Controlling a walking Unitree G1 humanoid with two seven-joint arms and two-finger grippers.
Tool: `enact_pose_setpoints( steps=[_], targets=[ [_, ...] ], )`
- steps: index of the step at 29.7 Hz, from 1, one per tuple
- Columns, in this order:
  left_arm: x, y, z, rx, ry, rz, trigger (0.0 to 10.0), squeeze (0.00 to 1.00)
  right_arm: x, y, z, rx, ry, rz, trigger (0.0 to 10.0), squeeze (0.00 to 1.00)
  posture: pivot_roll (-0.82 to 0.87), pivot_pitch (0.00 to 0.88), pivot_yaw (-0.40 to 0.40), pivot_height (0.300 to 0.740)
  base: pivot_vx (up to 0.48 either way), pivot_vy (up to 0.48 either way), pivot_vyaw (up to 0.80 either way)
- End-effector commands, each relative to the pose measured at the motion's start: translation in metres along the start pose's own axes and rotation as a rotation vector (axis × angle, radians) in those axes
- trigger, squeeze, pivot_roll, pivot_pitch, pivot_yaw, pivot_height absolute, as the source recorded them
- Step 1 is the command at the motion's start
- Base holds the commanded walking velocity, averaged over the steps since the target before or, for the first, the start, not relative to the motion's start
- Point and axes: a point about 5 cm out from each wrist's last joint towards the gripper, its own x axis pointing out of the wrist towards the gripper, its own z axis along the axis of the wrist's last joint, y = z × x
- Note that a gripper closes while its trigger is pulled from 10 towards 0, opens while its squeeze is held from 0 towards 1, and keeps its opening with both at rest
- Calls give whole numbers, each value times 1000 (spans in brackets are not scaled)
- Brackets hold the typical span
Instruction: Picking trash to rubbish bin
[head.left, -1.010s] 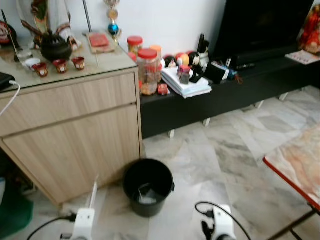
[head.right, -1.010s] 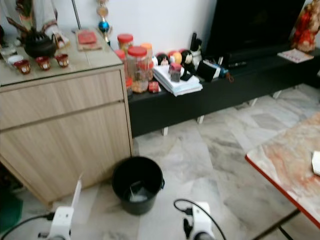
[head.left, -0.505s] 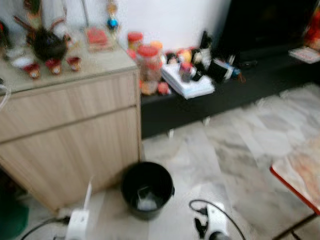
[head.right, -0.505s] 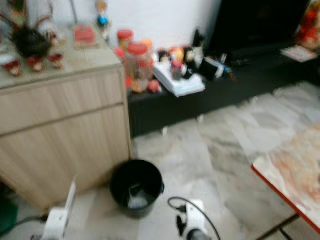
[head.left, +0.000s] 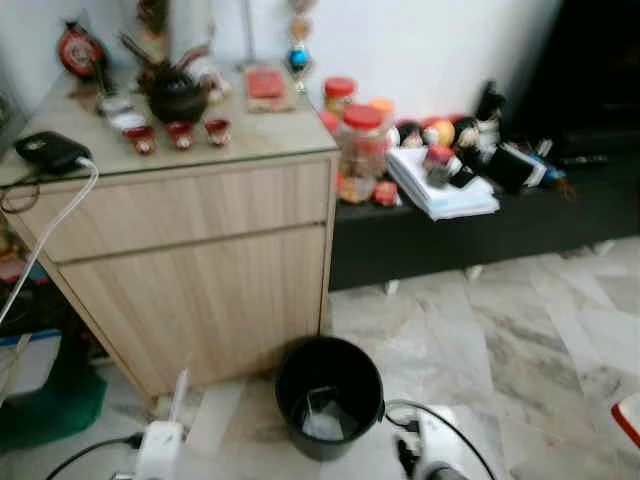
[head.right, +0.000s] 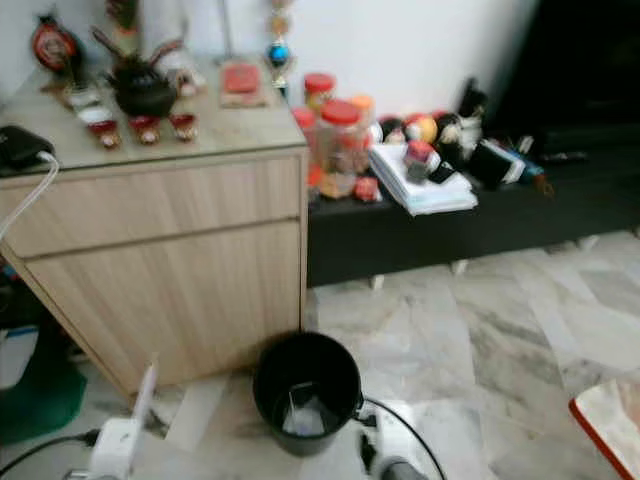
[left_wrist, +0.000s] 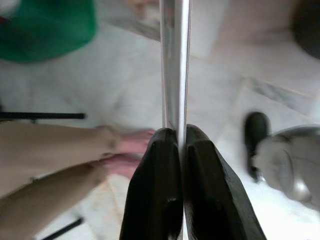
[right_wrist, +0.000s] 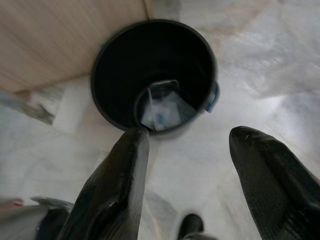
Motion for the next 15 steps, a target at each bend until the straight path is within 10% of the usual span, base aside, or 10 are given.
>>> enact_pose_setpoints(
  steps=[1,15],
  targets=[
    [1,-11,12,9,-34,-25,10000,0,-4,-16,-10,17,33,-47,10000,0,-19,2,-16,740,300,0,0],
    [0,-13,7,-1,-23,-27,10000,0,-4,-18,-8,39,24,-40,10000,0,-15,22,-25,740,298,0,-114]
  ],
)
